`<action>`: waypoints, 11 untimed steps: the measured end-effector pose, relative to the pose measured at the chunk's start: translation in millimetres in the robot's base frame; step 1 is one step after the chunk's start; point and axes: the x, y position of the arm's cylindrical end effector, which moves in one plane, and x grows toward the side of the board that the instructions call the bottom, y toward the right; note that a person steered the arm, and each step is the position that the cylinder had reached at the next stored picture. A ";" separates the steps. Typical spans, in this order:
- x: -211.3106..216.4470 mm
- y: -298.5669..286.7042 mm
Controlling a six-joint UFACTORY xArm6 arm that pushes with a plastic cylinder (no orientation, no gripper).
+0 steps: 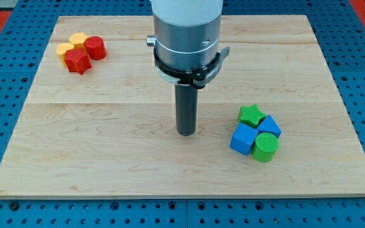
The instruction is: Point at the yellow heart
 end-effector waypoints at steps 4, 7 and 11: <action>10.4 -138.2; -45.4 -303.6; -157.1 -299.9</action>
